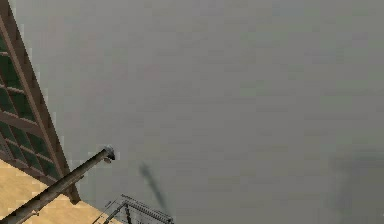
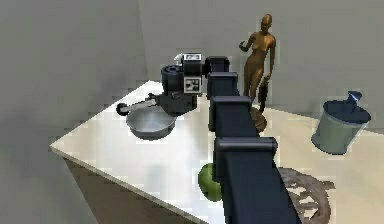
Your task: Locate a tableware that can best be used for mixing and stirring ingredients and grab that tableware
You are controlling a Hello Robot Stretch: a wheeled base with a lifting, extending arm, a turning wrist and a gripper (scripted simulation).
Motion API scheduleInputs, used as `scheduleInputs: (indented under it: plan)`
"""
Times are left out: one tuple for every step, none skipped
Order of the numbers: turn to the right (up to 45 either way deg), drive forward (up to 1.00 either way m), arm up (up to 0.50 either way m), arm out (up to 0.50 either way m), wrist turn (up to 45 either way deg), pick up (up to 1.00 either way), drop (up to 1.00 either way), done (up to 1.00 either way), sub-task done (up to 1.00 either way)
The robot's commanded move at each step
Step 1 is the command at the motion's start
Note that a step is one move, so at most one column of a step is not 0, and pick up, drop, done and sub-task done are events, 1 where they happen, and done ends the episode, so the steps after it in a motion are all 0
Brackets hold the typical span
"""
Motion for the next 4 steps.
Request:
scheduleInputs:
  plan:
    - [0.0,0.00,-0.08,0.00,0.0,0.00,0.00,0.00,0.00]
    - [0.0,0.00,0.00,0.00,0.0,1.00,0.00,0.00,0.00]
    - [0.0,0.00,0.08,0.00,0.0,0.00,0.00,0.00,0.00]
    - [0.0,0.00,0.00,0.00,0.0,0.00,0.00,1.00,0.00]
